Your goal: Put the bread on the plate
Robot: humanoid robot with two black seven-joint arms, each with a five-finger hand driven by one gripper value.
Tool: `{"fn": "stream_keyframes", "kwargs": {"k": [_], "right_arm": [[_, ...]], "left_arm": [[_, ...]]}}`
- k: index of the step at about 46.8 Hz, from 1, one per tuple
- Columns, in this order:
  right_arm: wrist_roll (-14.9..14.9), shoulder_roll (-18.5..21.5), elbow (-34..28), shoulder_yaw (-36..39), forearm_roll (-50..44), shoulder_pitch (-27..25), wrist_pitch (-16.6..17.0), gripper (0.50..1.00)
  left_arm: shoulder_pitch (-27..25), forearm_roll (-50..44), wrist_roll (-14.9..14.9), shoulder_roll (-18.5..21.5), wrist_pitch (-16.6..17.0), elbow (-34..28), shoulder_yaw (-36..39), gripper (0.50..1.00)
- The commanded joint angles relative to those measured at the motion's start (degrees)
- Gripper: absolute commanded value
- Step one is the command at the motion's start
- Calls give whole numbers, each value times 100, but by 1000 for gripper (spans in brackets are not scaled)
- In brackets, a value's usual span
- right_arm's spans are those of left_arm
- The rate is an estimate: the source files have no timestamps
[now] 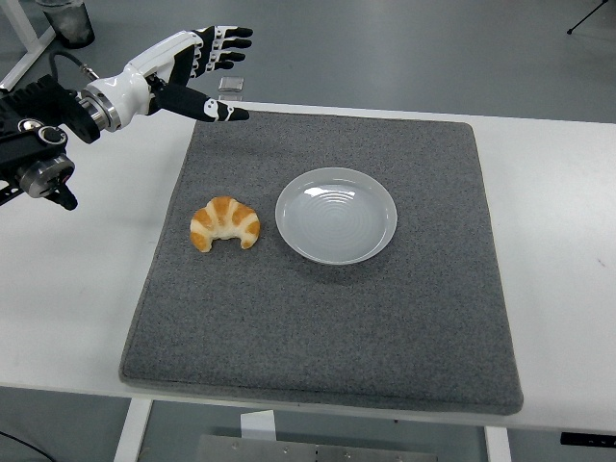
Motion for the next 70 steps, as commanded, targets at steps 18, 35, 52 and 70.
{"fn": "stream_keyframes", "kwargs": {"k": [18,35,52,70], "right_arm": [[1,0,0,2,0,4,-1,952],[1,0,0,2,0,4,-1,952],[1,0,9,2,0,4,-1,952],[1,0,0,2,0,4,-1,952]], "left_arm": [[-1074,166,-8,161,367,-559,2164,981],[-889,948,-61,178,1141,-875,2472,977],[-432,1160,-131,301,1414,-1183,2446,975],[-212,1256,-245,196,1616,-796,2367,977]]}}
